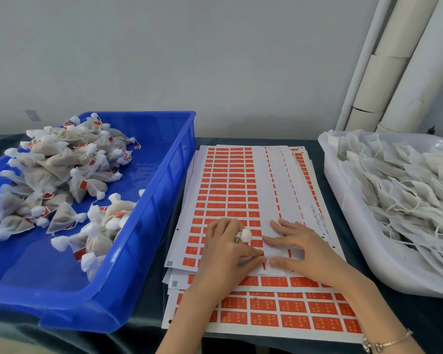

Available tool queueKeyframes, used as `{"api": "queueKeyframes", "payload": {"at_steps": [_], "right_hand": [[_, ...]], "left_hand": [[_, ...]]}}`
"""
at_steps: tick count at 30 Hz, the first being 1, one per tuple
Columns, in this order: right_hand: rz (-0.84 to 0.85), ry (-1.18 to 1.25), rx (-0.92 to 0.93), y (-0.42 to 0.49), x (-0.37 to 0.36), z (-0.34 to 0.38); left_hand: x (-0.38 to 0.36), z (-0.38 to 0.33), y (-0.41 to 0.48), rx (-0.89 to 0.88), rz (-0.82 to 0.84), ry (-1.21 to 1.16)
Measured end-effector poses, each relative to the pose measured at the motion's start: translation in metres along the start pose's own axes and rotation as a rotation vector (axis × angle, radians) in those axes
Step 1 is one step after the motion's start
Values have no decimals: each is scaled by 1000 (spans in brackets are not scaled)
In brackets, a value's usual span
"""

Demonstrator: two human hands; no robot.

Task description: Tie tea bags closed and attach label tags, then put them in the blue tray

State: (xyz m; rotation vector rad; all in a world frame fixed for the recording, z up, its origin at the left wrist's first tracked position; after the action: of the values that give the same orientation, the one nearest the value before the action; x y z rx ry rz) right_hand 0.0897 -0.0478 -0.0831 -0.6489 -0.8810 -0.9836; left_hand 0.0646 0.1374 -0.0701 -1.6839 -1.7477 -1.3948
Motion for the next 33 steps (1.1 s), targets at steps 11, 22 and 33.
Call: {"api": "queueKeyframes", "payload": {"at_steps": [11, 22, 33], "right_hand": [[-4, 19, -16, -3, 2, 3], [-26, 27, -6, -1, 0, 0], [-1, 67, 8, -2, 6, 6]], "left_hand": [[0, 3, 1, 26, -26, -2], [1, 14, 0, 152, -144, -108], [21, 26, 1, 431, -320, -411]]}}
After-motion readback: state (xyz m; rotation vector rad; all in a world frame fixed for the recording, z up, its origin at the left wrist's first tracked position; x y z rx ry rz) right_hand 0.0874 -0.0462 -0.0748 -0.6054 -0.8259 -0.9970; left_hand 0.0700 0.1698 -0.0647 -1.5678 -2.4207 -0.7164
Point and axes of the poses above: each hand's wrist, its own y-axis towards the middle knuckle, its own x-axis out of the back of the hand, z = x × y, the point moved 4 cm from there along y, towards the middle knuckle, and after that the axes turned 5 degrees about x, right-handed, at the moved point
